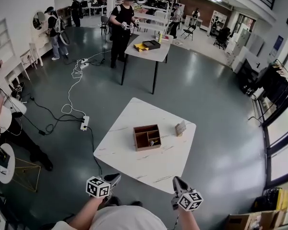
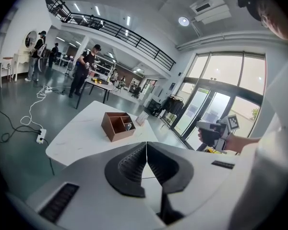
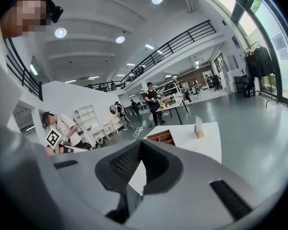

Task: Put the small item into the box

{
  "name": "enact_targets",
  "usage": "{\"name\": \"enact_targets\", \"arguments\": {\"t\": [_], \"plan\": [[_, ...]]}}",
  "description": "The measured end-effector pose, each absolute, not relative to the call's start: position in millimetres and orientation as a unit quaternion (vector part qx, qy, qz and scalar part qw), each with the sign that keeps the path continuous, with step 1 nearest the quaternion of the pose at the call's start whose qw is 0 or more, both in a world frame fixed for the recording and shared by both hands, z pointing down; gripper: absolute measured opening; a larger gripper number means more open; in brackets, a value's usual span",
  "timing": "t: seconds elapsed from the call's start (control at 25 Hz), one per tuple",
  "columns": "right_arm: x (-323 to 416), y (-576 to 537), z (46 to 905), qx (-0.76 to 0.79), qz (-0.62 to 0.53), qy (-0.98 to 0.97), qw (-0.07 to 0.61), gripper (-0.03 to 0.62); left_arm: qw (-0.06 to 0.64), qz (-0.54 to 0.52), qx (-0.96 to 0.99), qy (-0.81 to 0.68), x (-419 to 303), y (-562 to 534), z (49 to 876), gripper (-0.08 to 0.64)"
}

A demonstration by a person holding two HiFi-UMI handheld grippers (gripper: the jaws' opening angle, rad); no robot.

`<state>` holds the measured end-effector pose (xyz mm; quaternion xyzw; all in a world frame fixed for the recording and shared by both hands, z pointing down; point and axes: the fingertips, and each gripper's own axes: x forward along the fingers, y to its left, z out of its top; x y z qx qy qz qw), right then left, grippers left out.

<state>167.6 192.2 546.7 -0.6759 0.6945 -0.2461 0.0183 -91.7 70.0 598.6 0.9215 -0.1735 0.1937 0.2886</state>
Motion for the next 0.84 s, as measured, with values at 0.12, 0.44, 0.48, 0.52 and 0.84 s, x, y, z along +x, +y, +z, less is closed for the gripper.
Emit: {"name": "enact_targets", "arguments": {"t": [0.12, 0.44, 0.48, 0.52, 0.84], "plan": [[168.8, 185.2, 548.2, -0.676, -0.257, 0.69, 0.03, 0.026, 0.291, 0.187, 0.922, -0.175, -91.9, 63.5, 597.8, 0.014], [169.1, 165.8, 553.7, -0.671, -0.268, 0.69, 0.038, 0.026, 0.293, 0.184, 0.922, -0.174, -88.9, 51.7, 605.1, 0.014], [169.0, 164.2, 553.7, -0.671, -0.27, 0.689, 0.04, 0.026, 0.293, 0.184, 0.922, -0.174, -88.5, 50.6, 604.7, 0.014], [168.6, 162.5, 553.3, -0.67, -0.272, 0.689, 0.042, 0.026, 0.293, 0.185, 0.922, -0.174, -88.5, 49.5, 604.5, 0.014], [166.3, 153.5, 547.0, -0.668, -0.267, 0.694, 0.042, 0.026, 0.292, 0.182, 0.923, -0.173, -88.4, 44.3, 601.2, 0.014]]}}
